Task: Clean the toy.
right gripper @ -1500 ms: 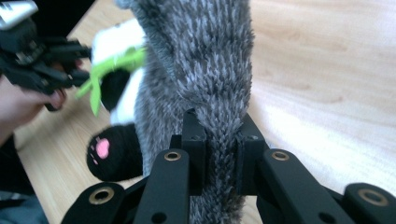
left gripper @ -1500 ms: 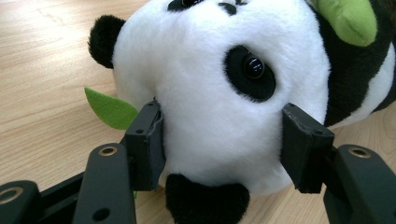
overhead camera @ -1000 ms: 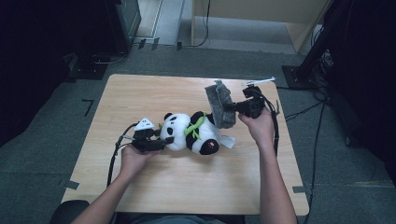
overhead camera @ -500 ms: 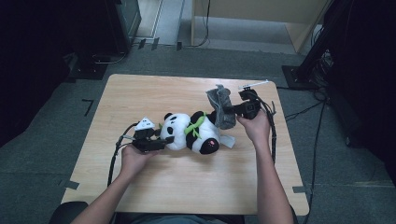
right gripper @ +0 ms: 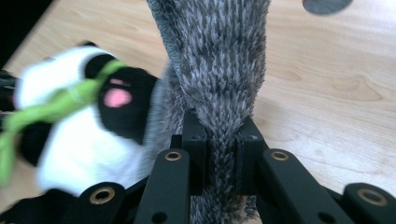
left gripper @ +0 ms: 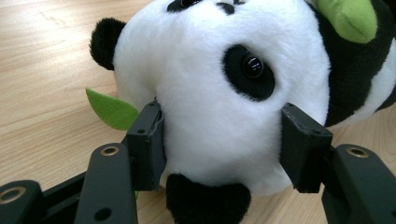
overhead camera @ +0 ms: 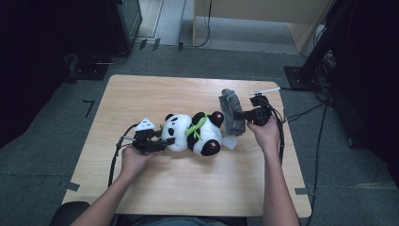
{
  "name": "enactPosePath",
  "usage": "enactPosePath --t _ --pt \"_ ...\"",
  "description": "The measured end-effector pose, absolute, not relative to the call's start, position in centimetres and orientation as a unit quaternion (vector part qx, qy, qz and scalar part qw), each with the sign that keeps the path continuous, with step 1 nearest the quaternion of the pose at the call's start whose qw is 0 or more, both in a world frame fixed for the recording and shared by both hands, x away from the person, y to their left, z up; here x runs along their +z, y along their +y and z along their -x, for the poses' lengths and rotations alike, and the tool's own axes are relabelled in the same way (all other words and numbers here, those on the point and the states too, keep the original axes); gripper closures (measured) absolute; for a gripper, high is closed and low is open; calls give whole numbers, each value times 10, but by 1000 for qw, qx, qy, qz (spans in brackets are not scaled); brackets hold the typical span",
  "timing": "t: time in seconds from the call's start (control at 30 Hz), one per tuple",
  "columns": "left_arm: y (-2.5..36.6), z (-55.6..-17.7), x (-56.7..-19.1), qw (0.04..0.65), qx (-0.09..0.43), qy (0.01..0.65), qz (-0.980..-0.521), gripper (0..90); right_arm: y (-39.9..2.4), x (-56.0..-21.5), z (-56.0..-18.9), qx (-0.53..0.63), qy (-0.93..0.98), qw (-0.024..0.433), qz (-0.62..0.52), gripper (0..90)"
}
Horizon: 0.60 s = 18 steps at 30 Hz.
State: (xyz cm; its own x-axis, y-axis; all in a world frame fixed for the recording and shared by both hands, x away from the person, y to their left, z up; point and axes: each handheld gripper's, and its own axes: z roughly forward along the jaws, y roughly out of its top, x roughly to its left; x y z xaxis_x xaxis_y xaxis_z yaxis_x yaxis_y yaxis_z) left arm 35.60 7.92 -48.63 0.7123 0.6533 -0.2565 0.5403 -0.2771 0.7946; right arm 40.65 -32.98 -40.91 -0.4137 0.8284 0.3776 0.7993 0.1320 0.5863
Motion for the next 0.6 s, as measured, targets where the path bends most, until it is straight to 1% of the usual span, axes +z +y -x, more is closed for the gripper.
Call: enactPosePath --t 0.13,0.27,0.33,0.43,0.6 --pt "77 -357 -482 466 63 377 -798 445 -330 -390 -394 410 745 21 -526 797" --pt "75 -359 -479 462 61 382 -798 474 -317 -365 -379 436 749 31 -498 796" --pt "74 -359 -478 462 61 387 -795 496 -305 -354 -370 441 757 43 -480 796" --pt "73 -360 -476 461 59 394 -793 523 -282 -343 -357 446 770 50 -454 796" --pt "70 -362 -476 461 60 393 -793 523 -237 -338 -342 445 796 39 -408 796"
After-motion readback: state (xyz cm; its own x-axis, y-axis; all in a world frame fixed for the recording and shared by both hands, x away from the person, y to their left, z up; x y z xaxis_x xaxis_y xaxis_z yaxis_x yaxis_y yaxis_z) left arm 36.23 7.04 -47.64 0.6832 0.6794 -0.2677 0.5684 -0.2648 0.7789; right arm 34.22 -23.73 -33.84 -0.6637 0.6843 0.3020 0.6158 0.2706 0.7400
